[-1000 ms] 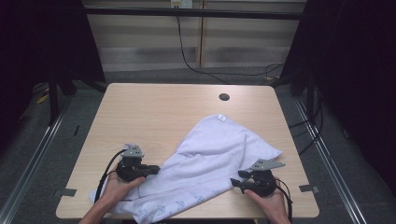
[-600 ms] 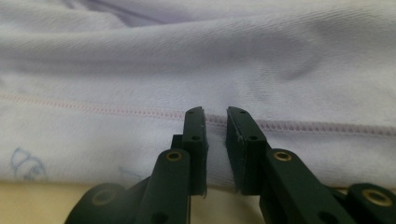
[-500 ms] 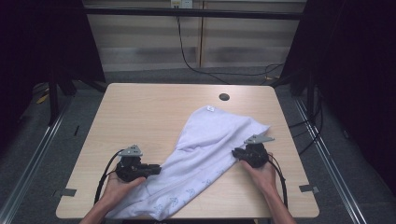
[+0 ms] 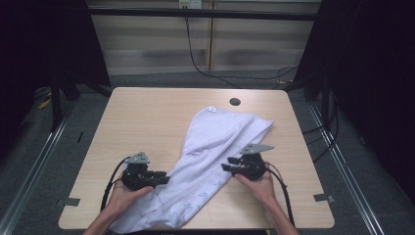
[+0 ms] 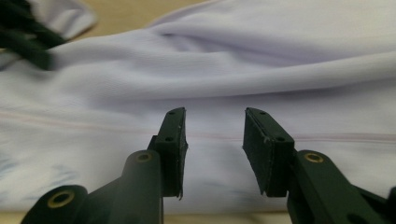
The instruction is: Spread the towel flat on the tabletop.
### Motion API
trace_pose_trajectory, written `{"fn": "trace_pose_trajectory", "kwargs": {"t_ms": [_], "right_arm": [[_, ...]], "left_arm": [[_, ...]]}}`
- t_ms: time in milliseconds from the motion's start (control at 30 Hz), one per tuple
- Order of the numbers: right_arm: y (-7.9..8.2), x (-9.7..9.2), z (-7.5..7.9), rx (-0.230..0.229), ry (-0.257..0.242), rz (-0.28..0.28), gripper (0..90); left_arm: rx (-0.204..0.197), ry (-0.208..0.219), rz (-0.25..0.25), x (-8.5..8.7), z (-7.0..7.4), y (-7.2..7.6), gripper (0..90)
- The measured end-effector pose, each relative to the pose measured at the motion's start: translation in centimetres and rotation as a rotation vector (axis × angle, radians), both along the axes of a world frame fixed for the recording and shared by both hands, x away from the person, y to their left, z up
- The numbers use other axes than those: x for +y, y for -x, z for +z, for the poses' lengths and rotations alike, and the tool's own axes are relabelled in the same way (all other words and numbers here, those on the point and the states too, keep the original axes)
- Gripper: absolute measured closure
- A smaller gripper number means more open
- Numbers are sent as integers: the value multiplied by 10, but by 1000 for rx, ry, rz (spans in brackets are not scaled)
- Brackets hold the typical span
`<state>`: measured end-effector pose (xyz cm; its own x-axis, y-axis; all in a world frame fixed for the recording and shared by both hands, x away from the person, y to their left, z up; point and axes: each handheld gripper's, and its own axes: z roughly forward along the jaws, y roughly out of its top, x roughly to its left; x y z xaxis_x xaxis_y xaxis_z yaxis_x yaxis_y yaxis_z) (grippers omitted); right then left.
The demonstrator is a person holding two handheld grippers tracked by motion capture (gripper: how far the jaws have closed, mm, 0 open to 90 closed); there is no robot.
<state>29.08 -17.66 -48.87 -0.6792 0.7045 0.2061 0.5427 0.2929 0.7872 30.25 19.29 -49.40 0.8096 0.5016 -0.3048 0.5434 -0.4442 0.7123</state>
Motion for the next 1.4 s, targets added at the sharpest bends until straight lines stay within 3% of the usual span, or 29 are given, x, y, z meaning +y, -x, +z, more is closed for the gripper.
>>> {"fn": "trace_pose_trajectory", "kwargs": {"t_ms": [33,100,233,300,400,433,467,567,633,700,767,800,833,867,900,1067,1200,1267,1333,1400], "right_arm": [[7,10,-2,10,-8,32,587],[18,30,-8,33,-22,103,585],[34,66,-14,50,41,218,536],[38,74,-17,10,78,225,536],[38,73,-17,-42,131,227,730],[36,71,-17,-42,133,212,828],[35,68,-16,-26,136,196,860],[37,57,-15,-47,155,144,876],[36,47,-10,-55,107,126,876],[36,35,-1,-78,62,111,875],[35,23,8,-89,7,85,875],[36,18,11,-104,3,74,887],[37,14,13,-119,34,55,889],[37,6,14,-117,29,38,889],[38,-3,14,-99,-10,18,893],[43,-18,15,-99,11,-9,897],[48,-35,18,-109,-7,-51,897],[50,-44,19,-113,19,-68,896],[51,-53,16,-109,47,-87,893],[51,-65,11,-103,83,-133,891]], "left_arm": [[5,0,-18,-2,0,0,830],[5,-1,-21,-5,0,1,865],[9,26,-12,-5,3,-1,868],[1,33,2,-3,5,-2,868],[-11,40,36,4,9,-4,872],[-16,43,44,7,11,-4,872],[-21,46,63,9,13,-4,873],[-13,65,55,11,15,-3,875],[-21,40,43,6,17,-1,875],[-15,67,36,4,19,0,874],[-14,63,39,1,20,0,874],[-29,28,54,1,21,-1,875],[-21,28,64,3,20,-2,876],[11,70,80,7,17,-5,875],[25,87,87,11,16,-7,876],[4,75,72,5,22,-2,874],[26,132,25,3,26,4,820],[22,132,15,1,28,7,743],[-2,109,14,0,28,9,736],[28,140,15,5,25,7,709]]}}
